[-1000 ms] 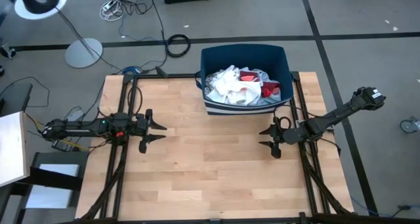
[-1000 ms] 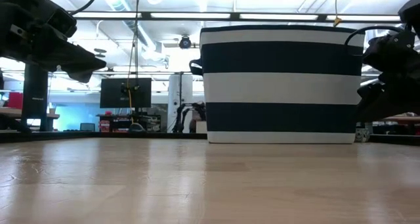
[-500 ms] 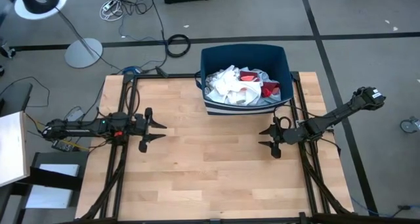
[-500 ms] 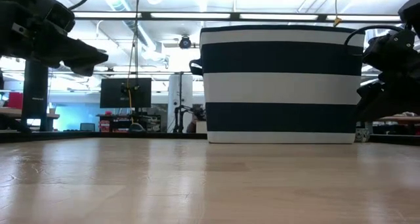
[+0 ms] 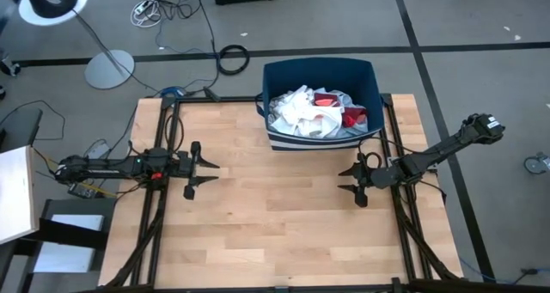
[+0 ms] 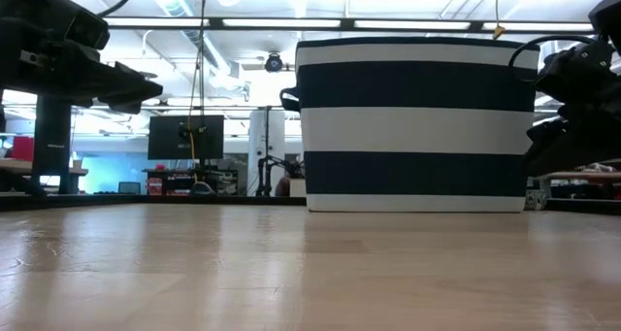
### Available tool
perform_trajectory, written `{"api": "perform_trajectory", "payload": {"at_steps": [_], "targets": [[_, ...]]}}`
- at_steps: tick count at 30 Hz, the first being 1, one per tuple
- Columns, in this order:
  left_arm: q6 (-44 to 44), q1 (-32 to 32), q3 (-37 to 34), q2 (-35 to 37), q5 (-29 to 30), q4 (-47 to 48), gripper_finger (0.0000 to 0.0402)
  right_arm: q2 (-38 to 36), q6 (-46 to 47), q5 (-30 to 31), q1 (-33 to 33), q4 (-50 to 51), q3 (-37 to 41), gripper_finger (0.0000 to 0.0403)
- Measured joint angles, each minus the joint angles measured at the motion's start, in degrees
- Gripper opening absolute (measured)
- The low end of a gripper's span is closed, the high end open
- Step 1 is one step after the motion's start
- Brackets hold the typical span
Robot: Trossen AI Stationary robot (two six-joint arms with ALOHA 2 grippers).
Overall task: Sort clothes
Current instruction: Return to Home Position
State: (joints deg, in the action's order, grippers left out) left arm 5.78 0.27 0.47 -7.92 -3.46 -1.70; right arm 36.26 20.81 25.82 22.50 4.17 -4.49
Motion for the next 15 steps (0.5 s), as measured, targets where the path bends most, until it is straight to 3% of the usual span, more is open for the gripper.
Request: {"api": "perform_trajectory", "payload": {"at_steps": [15], "targets": [[0.0, 0.0, 0.0, 0.0, 0.2, -0.2, 0.0163, 0.1, 0.0, 0.0, 0.0, -1.2, 0.0, 0.0209]]}}
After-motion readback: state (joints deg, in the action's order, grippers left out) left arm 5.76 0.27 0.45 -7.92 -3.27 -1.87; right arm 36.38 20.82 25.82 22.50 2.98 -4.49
